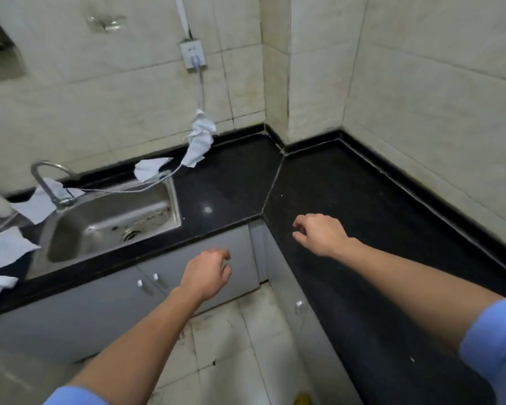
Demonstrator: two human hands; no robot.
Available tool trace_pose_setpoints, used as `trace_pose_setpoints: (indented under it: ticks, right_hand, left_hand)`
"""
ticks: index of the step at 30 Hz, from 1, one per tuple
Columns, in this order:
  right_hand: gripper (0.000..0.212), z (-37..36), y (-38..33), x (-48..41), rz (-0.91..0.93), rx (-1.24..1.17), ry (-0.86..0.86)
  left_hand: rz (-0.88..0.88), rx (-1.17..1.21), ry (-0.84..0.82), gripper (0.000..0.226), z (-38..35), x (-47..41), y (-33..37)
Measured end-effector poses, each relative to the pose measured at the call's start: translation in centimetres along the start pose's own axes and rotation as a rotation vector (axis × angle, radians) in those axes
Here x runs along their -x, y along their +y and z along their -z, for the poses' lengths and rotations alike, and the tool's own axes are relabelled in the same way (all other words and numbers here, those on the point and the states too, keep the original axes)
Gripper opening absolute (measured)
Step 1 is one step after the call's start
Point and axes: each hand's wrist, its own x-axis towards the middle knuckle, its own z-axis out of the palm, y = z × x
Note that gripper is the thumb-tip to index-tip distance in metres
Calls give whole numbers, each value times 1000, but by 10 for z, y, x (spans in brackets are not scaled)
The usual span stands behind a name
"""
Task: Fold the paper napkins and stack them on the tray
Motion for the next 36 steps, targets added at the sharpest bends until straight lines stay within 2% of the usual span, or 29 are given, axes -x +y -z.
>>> trace_pose_setpoints:
  ticks: [7, 12, 20, 30, 36]
  right_hand:
    - [29, -17, -45, -125, 121, -14, -71]
    - [33, -34, -80, -218, 164, -12, -129]
    - [30, -24, -115, -366, 62, -7, -69]
    - [30, -19, -113, -525, -49, -66, -64]
    - [52, -21, -112, -650, -21, -197, 8]
  left_hand:
    - [160, 31, -10, 30, 8, -46, -78]
    - [183, 28, 11, 19, 15, -106, -144]
    - [128, 67, 34, 20, 48, -236, -234]
    - [141, 147, -40, 17, 40, -336, -279]
    - [250, 126, -26, 17, 41, -360, -300]
